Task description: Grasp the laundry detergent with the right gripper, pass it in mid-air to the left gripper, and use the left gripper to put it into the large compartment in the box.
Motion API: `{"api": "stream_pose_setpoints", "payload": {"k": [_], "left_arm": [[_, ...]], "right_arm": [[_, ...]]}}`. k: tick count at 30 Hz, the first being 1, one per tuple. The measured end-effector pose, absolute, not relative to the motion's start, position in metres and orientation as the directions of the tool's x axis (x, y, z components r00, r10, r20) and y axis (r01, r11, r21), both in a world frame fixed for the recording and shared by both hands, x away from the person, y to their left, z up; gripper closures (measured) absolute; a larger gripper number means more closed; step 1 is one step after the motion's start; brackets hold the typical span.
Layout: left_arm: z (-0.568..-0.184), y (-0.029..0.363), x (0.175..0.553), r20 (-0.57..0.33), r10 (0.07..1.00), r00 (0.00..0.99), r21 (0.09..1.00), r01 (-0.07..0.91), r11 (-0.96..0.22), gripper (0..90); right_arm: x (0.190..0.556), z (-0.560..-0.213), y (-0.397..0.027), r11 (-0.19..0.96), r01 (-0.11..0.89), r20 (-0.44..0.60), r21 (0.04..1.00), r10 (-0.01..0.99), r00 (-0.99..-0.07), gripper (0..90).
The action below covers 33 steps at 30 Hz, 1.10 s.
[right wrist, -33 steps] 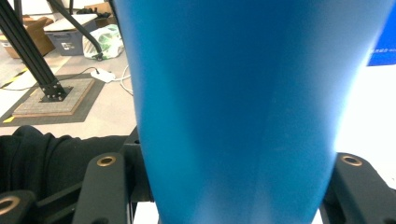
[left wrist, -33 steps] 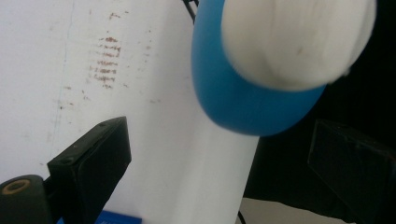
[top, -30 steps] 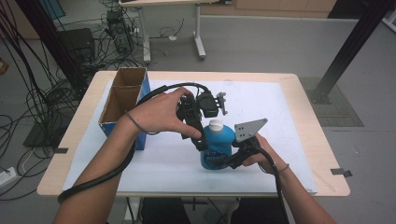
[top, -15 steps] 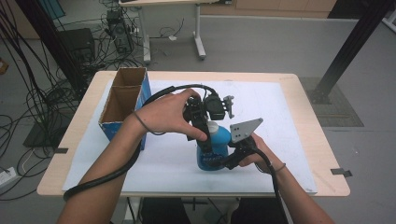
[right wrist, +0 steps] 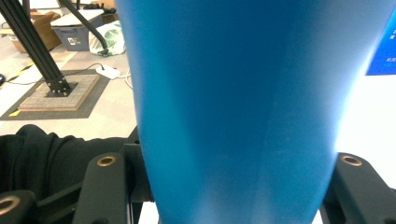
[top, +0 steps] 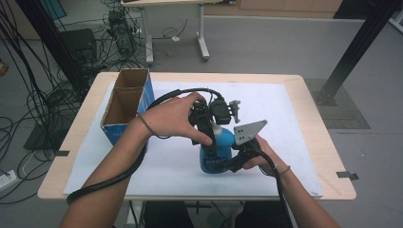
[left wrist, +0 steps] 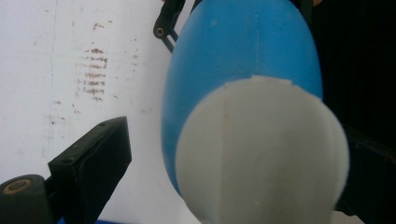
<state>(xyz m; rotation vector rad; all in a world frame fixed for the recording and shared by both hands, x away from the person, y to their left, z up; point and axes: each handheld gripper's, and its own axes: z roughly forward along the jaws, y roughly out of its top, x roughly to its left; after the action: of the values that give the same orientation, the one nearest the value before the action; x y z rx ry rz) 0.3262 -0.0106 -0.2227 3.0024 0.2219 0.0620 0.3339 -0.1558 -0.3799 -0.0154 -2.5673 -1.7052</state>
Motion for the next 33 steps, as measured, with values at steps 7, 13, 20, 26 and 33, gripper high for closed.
{"api": "stream_pose_setpoints", "payload": {"k": [7,13,20,26,33], "left_arm": [[-0.224,-0.0105,0.3264,0.031,0.152,0.988,0.132,0.147,-0.98,6.5],[-0.2234,-0.0104,0.3262,0.032,0.15,0.988,0.134,0.144,-0.98,6.5],[-0.223,-0.0094,0.326,0.031,0.15,0.988,0.138,0.145,-0.98,6.7],[-0.2228,-0.0092,0.3261,0.033,0.149,0.988,0.14,0.143,-0.98,6.7],[-0.2221,-0.0083,0.3262,0.036,0.15,0.988,0.14,0.144,-0.98,6.7]], "right_arm": [[0.3339,-0.38,-0.1561,0.39,0.042,0.057,0.92,-0.026,-0.998,41.0],[0.3338,-0.3804,-0.1556,0.392,0.04,0.056,0.919,-0.028,-0.998,41.1],[0.3341,-0.3804,-0.1557,0.393,0.04,0.054,0.919,-0.025,-0.998,41.0],[0.3341,-0.3805,-0.1553,0.394,0.041,0.055,0.918,-0.024,-0.998,41.1],[0.334,-0.3804,-0.1551,0.396,0.038,0.051,0.918,-0.024,-0.998,41.1]]}}
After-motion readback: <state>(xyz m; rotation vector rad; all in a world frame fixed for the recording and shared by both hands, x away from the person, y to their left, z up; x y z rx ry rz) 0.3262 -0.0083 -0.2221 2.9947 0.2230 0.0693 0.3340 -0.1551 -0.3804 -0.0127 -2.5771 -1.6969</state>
